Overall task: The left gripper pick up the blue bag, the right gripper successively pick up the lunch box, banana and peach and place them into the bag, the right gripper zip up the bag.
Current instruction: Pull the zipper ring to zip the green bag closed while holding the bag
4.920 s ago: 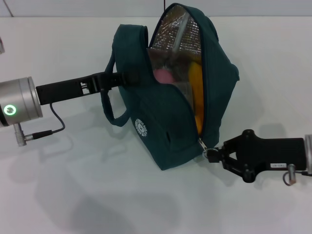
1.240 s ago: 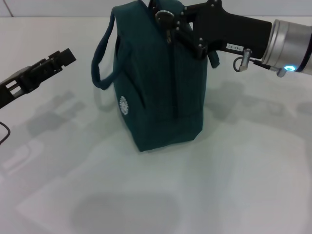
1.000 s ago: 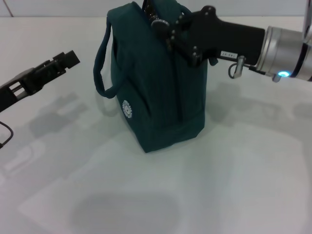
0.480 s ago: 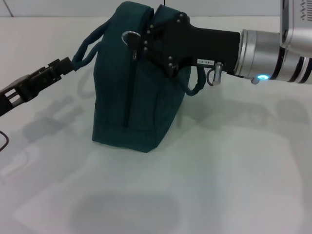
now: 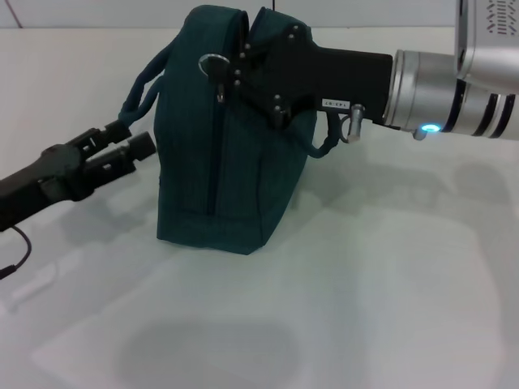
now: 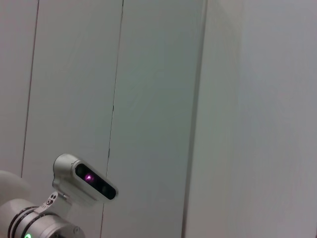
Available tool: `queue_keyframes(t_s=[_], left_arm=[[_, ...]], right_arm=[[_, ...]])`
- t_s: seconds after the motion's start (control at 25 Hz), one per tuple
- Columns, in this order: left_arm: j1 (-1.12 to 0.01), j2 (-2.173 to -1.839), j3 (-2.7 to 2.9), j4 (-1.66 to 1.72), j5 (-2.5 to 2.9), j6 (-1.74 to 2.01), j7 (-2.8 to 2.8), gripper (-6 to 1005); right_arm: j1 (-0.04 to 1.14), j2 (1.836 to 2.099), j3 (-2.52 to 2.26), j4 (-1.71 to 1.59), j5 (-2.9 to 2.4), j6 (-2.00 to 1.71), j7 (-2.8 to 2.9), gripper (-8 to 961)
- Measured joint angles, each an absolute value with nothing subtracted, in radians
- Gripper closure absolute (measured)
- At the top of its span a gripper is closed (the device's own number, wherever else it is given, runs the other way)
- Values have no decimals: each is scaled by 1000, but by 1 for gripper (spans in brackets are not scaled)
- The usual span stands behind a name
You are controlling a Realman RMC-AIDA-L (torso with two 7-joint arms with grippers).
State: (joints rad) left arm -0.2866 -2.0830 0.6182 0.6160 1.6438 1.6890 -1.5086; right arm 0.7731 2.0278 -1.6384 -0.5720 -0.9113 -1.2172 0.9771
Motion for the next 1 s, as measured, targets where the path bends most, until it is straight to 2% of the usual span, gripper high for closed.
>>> queue_keyframes(t_s=[1.0], left_arm=[[-358, -2088, 620, 573, 1683, 1667, -1445, 193]], right_arm=[[782, 2028, -1641, -571, -902, -1213, 963, 895]])
